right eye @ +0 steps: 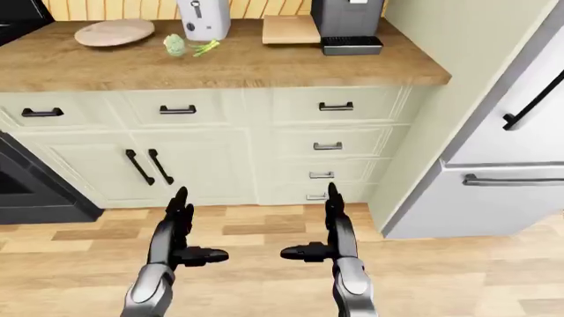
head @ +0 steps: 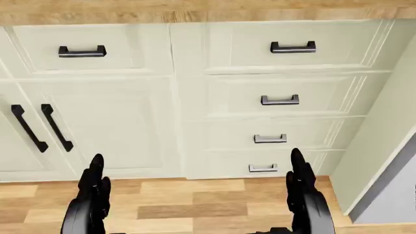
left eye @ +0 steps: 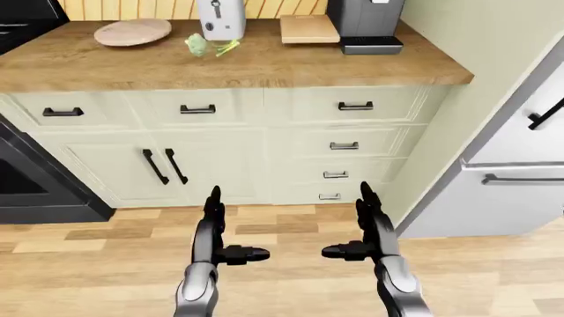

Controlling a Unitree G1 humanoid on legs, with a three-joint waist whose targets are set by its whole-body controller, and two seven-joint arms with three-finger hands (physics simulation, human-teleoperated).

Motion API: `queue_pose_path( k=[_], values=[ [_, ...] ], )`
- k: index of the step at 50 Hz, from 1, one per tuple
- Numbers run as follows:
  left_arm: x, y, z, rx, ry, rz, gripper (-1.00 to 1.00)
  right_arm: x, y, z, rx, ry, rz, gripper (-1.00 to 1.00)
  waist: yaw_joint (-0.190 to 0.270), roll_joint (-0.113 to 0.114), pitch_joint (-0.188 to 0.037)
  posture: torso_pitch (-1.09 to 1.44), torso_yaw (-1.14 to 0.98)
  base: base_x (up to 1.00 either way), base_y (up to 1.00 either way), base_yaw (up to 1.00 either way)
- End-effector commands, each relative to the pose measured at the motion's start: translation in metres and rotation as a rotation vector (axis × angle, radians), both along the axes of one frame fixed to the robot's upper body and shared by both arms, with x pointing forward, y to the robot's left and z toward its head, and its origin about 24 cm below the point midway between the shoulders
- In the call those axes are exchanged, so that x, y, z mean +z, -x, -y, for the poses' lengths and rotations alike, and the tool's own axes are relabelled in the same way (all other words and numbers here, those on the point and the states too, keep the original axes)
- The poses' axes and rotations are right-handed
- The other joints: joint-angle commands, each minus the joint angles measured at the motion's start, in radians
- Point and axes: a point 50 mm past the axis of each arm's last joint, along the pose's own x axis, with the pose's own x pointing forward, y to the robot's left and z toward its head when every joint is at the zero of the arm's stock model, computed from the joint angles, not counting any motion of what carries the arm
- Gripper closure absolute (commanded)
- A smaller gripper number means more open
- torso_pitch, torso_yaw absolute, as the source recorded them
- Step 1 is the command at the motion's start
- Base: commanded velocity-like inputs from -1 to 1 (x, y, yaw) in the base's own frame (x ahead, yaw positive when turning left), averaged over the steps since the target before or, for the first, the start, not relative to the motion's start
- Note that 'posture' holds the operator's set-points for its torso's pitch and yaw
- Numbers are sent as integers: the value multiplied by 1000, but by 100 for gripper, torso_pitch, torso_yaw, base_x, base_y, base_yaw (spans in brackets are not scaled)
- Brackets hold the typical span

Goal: Place the asparagus and the broccoli on separate cutting boards.

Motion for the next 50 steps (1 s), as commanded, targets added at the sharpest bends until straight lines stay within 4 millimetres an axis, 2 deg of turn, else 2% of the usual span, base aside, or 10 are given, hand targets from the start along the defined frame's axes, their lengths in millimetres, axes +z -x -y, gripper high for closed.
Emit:
queue_pose_path(
  k=[1,3,5,8,16,25,31,33,49,50],
  values=[
    [33,-5,8,-21,-18,174,-100,26,-6,-2,6,-8,151,-100,-2,-8,-1,0,0,0,0,0],
    [34,-5,10,-32,-27,181,-100,20,-7,-4,6,-15,137,-100,6,0,-60,0,0,0,0,0],
    [36,-3,13,-42,-38,186,-100,19,-9,-7,12,-26,133,-100,4,-7,-17,0,0,0,0,0],
    [39,-3,13,-38,-37,194,-100,19,-9,-6,9,-31,136,-100,6,-9,-75,0,0,0,0,0],
    [60,-10,11,-47,-46,219,-100,43,-15,-10,6,-56,151,-100,8,-4,-82,0,0,0,0,0],
    [147,-22,8,-61,-69,315,-100,107,-31,-6,-3,-34,222,-100,10,-4,-98,0,0,0,0,0],
    [182,-19,0,-36,-79,359,-100,138,-32,-12,65,-73,314,-100,8,-1,-91,0,0,0,0,0],
    [184,-18,-2,-29,-78,365,-100,141,-32,-12,57,-63,319,-100,12,6,-104,0,0,0,0,11],
    [184,-17,-1,-30,-79,372,-100,134,-28,-10,53,-77,328,-100,50,-34,-29,0,0,0,1,82],
    [184,-17,-2,-29,-76,373,-100,134,-28,-9,45,-70,329,-100,42,-23,-48,0,0,0,0,0]
  ],
)
